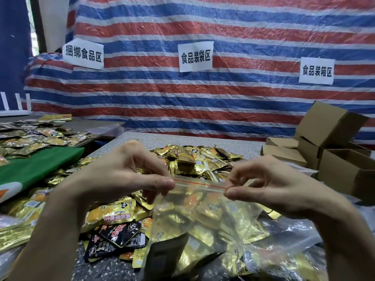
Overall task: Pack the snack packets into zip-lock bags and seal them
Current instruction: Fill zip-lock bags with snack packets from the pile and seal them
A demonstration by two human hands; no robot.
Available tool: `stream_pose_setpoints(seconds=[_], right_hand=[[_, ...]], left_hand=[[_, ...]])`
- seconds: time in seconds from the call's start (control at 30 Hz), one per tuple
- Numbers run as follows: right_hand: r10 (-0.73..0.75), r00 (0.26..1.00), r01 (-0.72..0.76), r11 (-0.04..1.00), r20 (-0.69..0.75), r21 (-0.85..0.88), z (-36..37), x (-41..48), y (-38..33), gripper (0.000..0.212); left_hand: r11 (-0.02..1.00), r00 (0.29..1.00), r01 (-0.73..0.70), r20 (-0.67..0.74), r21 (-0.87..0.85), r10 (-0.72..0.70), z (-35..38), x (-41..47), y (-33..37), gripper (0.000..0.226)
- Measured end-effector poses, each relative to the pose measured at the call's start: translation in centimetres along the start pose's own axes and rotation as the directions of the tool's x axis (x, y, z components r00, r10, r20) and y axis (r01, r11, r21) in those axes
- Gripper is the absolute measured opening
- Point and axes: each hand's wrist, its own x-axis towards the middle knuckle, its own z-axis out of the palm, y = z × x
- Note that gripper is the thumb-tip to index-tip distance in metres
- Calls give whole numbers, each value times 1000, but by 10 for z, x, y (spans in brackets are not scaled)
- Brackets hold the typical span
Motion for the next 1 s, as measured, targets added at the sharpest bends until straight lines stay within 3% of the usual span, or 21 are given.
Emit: stream_pose_setpoints(seconds=[0.6, 0.77, 0.9, 1.0], right_hand=[[244, 962, -265, 945, 126, 190, -24, -22, 18, 19], [245, 966, -253, 959, 78, 129, -23, -21, 16, 23], [273, 960, -276, 959, 56, 59, -25, -22, 15, 13], [325, 944, -325, 946, -66, 10, -24, -21, 13, 13]], left_hand=[[998, 996, 36, -76, -47, -40, -13, -4, -11, 45], [998, 994, 54, -91, -40, -58, -16, -5, -14, 49], [998, 995, 60, -78, -15, -61, -16, -3, -16, 48], [997, 993, 71, -95, 13, -70, -13, 1, -19, 47]])
